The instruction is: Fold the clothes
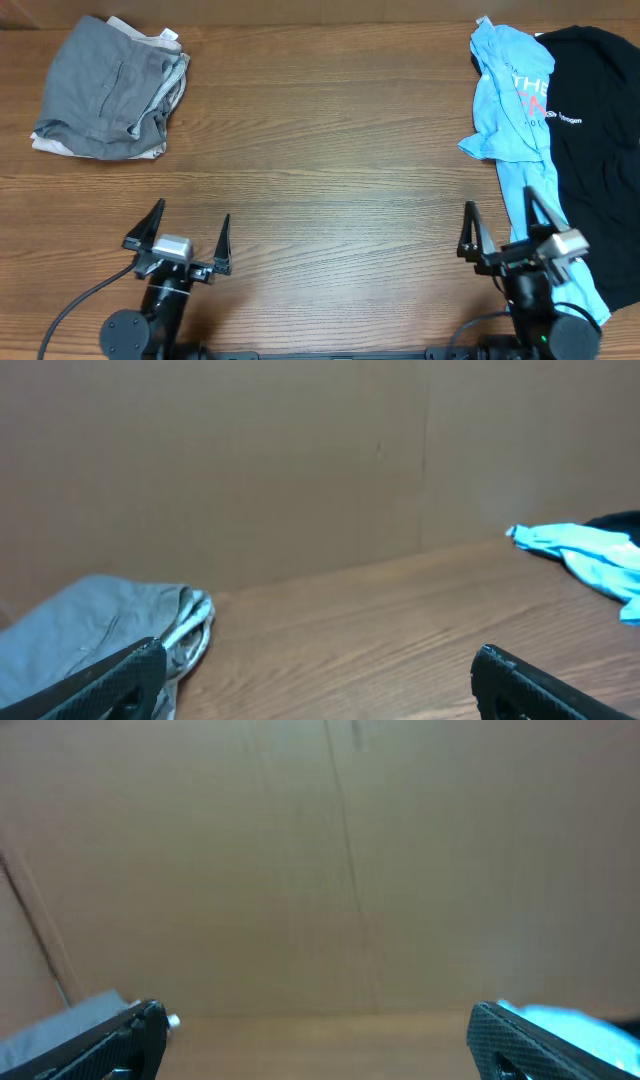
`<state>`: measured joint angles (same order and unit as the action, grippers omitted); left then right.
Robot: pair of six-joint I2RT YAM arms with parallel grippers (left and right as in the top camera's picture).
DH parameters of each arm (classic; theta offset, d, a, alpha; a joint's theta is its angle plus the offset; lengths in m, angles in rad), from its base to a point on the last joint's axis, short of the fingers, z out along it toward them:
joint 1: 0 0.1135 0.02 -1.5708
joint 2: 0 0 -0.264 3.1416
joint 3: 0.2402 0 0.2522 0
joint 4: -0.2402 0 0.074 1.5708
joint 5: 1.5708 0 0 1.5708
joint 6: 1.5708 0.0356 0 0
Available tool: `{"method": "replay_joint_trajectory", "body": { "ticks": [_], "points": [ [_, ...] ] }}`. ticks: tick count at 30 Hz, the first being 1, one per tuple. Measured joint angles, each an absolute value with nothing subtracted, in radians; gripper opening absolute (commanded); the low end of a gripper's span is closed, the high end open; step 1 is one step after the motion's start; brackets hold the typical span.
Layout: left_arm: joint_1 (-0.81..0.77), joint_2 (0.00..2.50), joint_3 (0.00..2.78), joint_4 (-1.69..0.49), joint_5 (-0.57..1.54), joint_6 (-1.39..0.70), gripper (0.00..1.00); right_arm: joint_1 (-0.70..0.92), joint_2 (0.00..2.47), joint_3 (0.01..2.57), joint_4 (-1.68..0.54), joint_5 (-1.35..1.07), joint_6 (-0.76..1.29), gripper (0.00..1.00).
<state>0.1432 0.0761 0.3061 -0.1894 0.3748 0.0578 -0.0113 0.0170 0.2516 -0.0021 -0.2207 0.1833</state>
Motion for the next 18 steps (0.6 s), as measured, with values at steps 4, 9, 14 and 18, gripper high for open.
{"method": "replay_joint_trajectory", "body": {
  "ticks": [4, 9, 14, 18],
  "points": [
    [0.143, 0.162, 0.387, -0.244, 0.379, 0.058, 1.0, -0.011, 0.064, 0.363, -0.063, -0.221, 0.176, 1.0],
    [0.143, 0.312, 0.523, -0.334, 0.389, 0.058, 1.0, -0.011, 0.205, 0.53, -0.189, -0.227, 0.16, 1.0],
    [0.143, 0.479, 0.701, -0.472, 0.398, 0.059, 1.0, -0.011, 0.4, 0.709, -0.359, -0.23, 0.144, 1.0],
    [0.143, 0.636, 0.864, -0.615, 0.402, 0.068, 1.0, -0.011, 0.583, 0.875, -0.524, -0.229, 0.134, 1.0]
  ]
}}
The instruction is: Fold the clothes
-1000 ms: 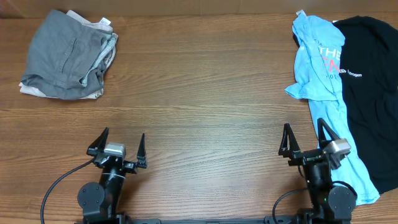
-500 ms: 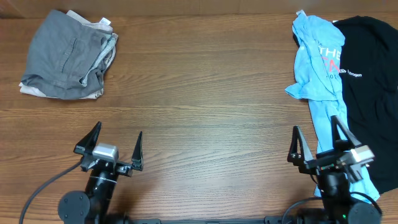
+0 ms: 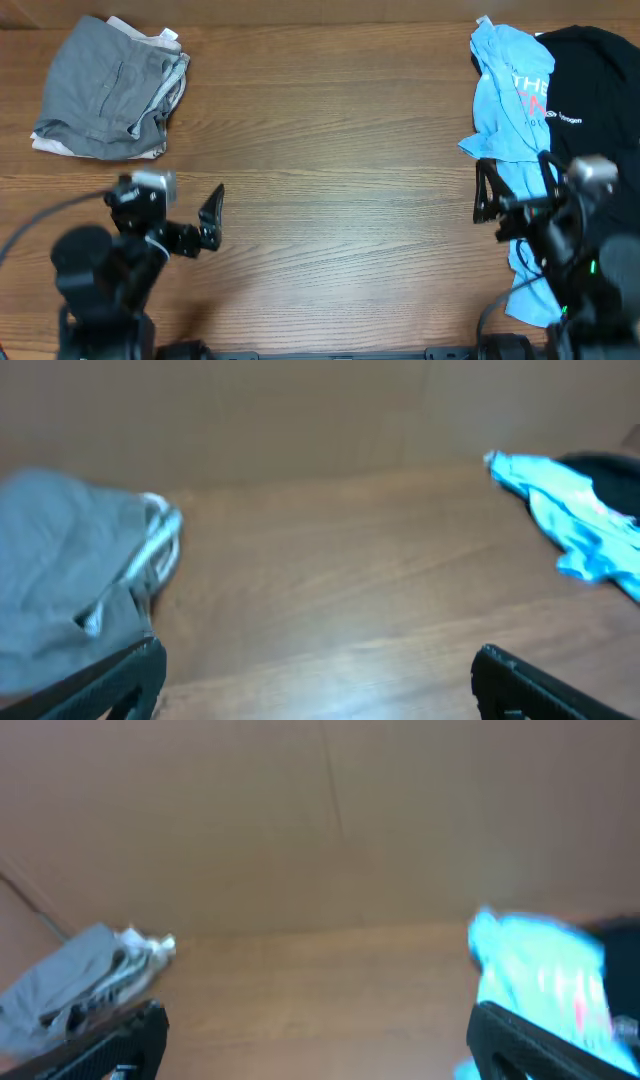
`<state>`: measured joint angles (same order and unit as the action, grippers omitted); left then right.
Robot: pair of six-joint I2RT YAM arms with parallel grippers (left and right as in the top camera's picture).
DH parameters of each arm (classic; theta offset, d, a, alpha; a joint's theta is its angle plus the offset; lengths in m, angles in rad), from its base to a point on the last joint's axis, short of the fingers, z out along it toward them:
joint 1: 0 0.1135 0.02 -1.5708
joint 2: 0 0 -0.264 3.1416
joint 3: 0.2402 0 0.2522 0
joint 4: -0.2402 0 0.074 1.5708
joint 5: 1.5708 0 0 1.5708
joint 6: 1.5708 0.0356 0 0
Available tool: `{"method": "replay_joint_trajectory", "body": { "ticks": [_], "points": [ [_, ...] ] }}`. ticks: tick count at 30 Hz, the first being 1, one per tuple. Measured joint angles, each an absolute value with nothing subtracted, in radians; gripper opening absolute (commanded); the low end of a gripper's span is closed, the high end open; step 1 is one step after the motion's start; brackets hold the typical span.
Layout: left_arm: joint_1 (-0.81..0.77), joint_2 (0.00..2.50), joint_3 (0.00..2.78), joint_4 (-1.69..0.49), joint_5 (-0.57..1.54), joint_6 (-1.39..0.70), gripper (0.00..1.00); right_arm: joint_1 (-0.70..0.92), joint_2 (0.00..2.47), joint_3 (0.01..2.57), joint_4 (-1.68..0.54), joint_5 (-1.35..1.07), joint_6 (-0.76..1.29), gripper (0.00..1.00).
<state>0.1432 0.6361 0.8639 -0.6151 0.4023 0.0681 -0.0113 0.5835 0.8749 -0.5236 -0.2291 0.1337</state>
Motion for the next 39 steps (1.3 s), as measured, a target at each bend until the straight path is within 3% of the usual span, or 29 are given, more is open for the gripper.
{"method": "replay_joint_trajectory", "body": {
  "ticks": [11, 17, 23, 31, 39],
  "points": [
    [0.143, 1.107, 1.279, -1.013, 0.408, 0.131, 1.0, -0.011, 1.159, 1.292, -0.912, -0.233, 0.13, 1.0],
    [0.143, 1.304, 1.312, -1.037, 0.413, 0.126, 1.0, -0.011, 1.407, 1.319, -0.822, -0.231, 0.13, 1.0],
    [0.143, 1.494, 1.315, -1.021, 0.561, 0.058, 1.0, -0.033, 1.647, 1.322, -0.73, -0.229, 0.223, 0.79],
    [0.143, 1.655, 1.315, -0.97, 0.631, 0.032, 0.94, -0.106, 1.858, 1.322, -0.72, -0.18, 0.435, 0.77],
    [0.075, 1.672, 1.315, -0.921, 0.466, 0.015, 0.9, -0.111, 1.875, 1.322, -0.7, -0.059, 0.545, 0.73]
  ]
}}
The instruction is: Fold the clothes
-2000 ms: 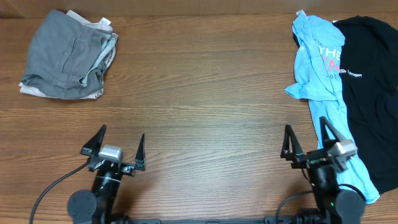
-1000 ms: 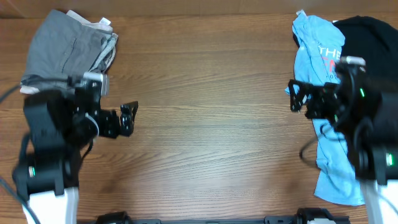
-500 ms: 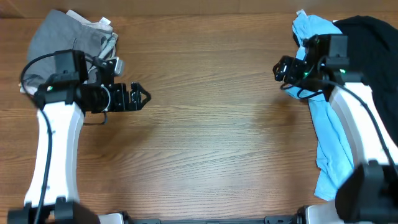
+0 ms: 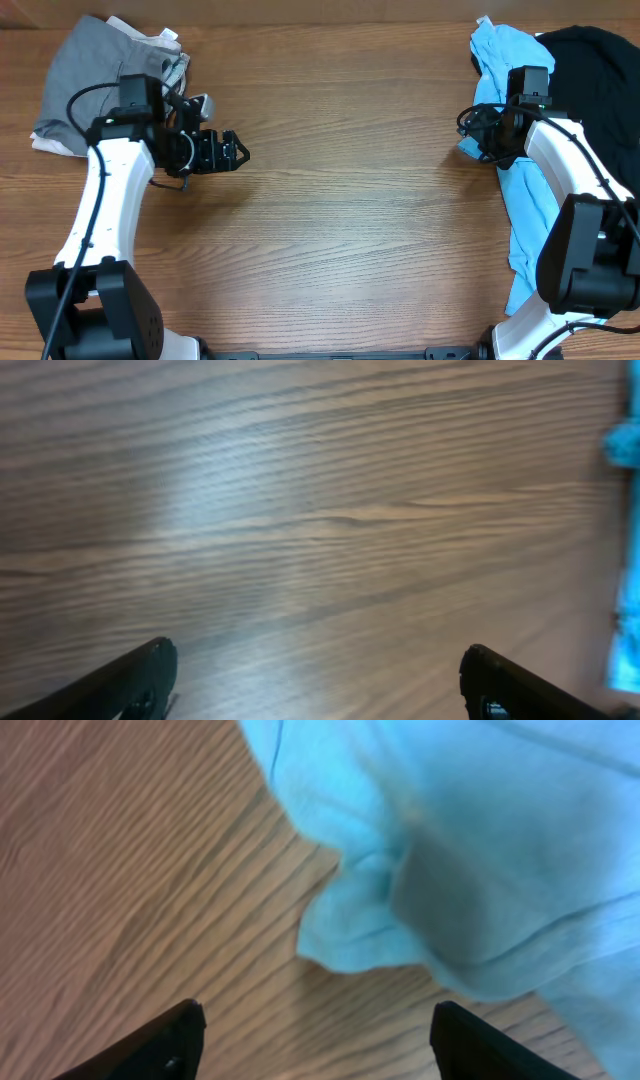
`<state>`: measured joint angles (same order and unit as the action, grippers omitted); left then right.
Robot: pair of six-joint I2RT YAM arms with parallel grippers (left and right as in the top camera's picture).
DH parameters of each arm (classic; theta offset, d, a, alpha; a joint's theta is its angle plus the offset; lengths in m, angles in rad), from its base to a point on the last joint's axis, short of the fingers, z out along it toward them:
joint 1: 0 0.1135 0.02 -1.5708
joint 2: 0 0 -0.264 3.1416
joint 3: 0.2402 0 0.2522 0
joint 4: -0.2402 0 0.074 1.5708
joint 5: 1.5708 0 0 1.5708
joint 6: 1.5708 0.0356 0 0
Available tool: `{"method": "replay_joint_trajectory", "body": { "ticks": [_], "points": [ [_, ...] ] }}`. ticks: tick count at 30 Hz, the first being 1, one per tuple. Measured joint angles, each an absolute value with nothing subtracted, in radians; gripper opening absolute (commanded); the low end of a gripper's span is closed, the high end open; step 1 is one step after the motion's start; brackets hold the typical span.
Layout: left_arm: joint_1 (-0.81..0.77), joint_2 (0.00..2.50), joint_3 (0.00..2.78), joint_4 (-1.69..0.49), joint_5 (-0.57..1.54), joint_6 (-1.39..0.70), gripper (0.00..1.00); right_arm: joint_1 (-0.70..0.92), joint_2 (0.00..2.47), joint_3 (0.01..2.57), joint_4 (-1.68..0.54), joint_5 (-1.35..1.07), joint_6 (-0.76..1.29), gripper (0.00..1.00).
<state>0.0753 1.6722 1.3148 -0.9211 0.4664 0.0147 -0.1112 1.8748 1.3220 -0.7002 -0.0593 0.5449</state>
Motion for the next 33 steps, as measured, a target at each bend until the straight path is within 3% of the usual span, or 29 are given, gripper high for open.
{"method": "replay_joint_trajectory", "body": {
  "ticks": [13, 23, 26, 31, 33],
  "points": [
    [-0.154, 1.672, 1.315, -0.834, 0.019, -0.129, 0.89, -0.111, 1.875, 1.171, -0.561, 0.042, 0.601, 0.68],
    [-0.21, 1.672, 1.316, -0.803, -0.08, -0.156, 0.89, -0.11, 1.873, 1.06, -0.358, 0.097, 0.602, 0.67],
    [-0.21, 1.672, 1.316, -0.802, -0.088, -0.156, 0.89, -0.111, 1.872, 1.019, -0.251, 0.109, 0.605, 0.52],
    [-0.21, 1.672, 1.316, -0.801, -0.096, -0.159, 0.83, -0.111, 1.872, 0.982, -0.184, 0.112, 0.594, 0.08],
    [-0.21, 1.672, 1.316, -0.798, -0.099, -0.159, 0.76, -0.111, 1.872, 0.977, -0.184, 0.091, 0.593, 0.04]
  ]
}}
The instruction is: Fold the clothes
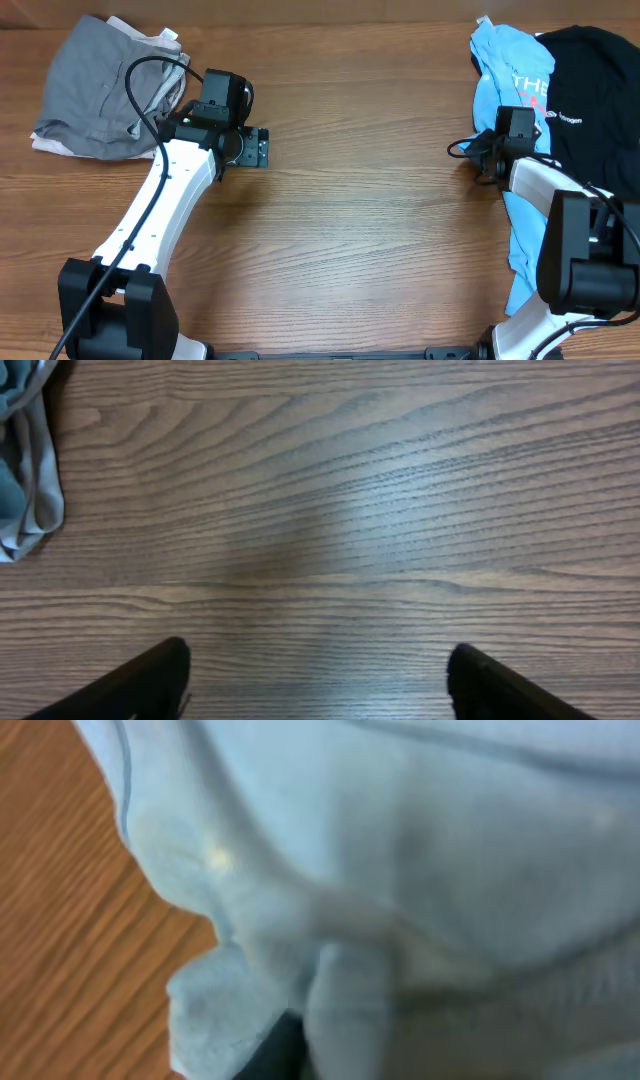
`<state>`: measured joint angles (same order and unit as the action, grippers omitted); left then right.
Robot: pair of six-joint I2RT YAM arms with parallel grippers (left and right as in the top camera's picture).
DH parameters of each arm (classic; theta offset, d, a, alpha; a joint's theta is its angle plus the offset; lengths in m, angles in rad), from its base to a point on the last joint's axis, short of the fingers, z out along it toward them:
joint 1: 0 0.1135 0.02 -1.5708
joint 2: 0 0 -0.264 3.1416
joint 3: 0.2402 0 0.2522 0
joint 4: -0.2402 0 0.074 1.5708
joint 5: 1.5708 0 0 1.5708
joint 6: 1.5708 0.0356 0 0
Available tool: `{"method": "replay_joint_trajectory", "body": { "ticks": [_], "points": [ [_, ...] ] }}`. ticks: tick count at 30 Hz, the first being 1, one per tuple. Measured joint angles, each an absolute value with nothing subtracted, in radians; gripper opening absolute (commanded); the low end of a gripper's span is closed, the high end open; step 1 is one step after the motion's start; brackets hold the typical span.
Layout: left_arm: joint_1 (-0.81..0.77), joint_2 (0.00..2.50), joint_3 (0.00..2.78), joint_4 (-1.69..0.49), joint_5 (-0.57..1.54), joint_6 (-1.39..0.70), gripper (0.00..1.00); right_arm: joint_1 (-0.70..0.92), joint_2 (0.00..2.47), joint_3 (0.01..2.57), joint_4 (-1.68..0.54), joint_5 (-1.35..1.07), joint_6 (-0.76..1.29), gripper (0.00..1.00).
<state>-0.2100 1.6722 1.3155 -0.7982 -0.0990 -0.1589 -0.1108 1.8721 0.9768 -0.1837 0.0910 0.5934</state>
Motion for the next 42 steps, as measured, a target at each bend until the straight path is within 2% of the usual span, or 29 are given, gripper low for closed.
{"method": "replay_joint_trajectory", "body": {
  "ticks": [4, 13, 19, 25, 34, 42],
  "points": [
    [-0.21, 1.672, 1.325, -0.817, -0.123, -0.173, 0.57, -0.112, 1.871, 0.976, -0.186, -0.001, 0.561, 0.04],
    [-0.21, 1.674, 1.609, -1.031, -0.167, -0.186, 0.33, -0.107, 1.691, 1.083, -0.419, -0.281, 0.469, 0.04],
    [-0.21, 1.674, 1.797, -1.146, -0.174, -0.189, 0.31, -0.033, 1.52, 1.246, -0.584, -0.353, 0.398, 0.04],
    [-0.21, 1.674, 1.934, -1.258, -0.223, -0.205, 0.31, 0.168, 1.499, 1.295, -0.613, -0.374, 0.37, 0.04],
    [-0.183, 1.674, 2.024, -1.321, -0.3, -0.237, 0.32, 0.496, 1.503, 1.295, -0.53, -0.296, 0.399, 0.04],
    [-0.065, 1.674, 2.026, -1.364, -0.312, -0.275, 0.31, 0.657, 1.568, 1.296, -0.352, -0.258, 0.46, 0.04]
  ]
}}
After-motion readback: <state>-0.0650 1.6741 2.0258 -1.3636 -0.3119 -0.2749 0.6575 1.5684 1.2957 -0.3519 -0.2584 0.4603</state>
